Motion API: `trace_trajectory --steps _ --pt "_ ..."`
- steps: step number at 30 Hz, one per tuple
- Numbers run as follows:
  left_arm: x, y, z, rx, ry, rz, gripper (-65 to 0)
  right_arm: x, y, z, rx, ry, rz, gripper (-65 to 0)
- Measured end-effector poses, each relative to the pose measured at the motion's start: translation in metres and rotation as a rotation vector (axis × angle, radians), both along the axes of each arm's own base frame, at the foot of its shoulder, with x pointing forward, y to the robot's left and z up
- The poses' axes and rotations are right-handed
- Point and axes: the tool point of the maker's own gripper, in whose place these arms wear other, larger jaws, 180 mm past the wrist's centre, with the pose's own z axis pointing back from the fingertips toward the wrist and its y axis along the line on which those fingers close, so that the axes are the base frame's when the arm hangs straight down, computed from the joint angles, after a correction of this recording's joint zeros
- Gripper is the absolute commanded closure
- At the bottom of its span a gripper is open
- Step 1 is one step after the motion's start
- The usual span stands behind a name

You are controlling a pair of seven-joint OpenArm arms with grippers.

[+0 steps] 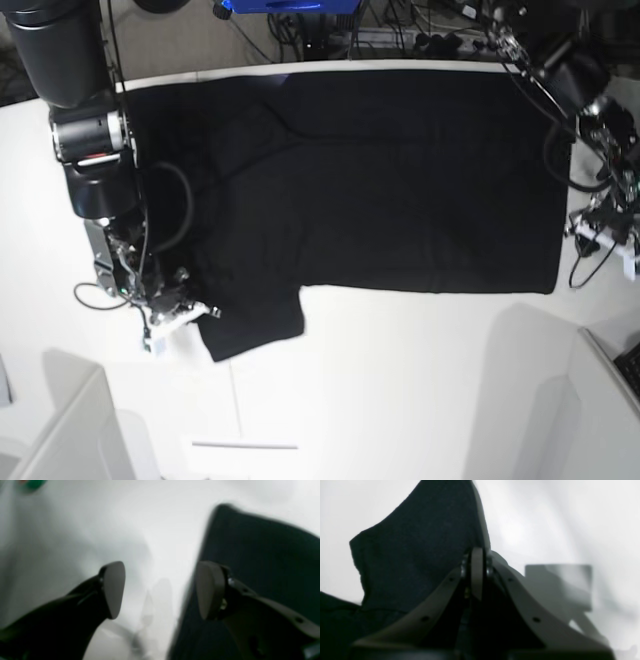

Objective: Fold the T-shirt properly
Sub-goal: 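Move the left gripper down the shirt side and grasp the hem corner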

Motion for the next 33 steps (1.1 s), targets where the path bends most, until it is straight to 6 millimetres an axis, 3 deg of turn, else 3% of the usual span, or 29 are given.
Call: trace_trajectory --steps 4,6,10,12,16,22,29,33 --pt "0.011 0.01 -0.018 -0.083 0.047 0.041 -42.8 0.0 -0.001 0.0 -0.003 -0.001 0.0 0.0" --pt "0.024 0.015 -0.018 -0.105 0.03 0.046 -42.8 0.0 0.0 0.0 -0.003 0.002 0.002 0.0" --pt "0.065 -0.001 -0.016 -0.085 -0.027 -0.05 -42.8 0.001 0.001 0.001 -0.001 0.001 0.003 0.0" --pt "0.072 -0.012 -0.026 -0.118 -0.038 -0.073 -42.8 0.001 0.001 0.001 -0.002 0.001 0.003 0.0" --pt "0.067 -0.012 -0.049 -0.16 0.001 -0.041 -42.8 0.001 0.0 0.001 -0.003 0.001 0.002 0.0" --pt "0.09 -0.021 -0.044 -0.214 -0.057 -0.033 -42.8 0.001 0.0 0.001 -0.003 0.001 0.002 0.0" --pt "0.09 -0.029 -0.051 -0.206 -0.025 -0.06 -42.8 0.001 0.0 0.001 -0.003 0.001 0.002 0.0" --pt "0.095 -0.043 -0.054 -0.171 0.007 -0.129 -42.8 0.001 0.0 0.001 -0.004 0.001 0.002 0.0"
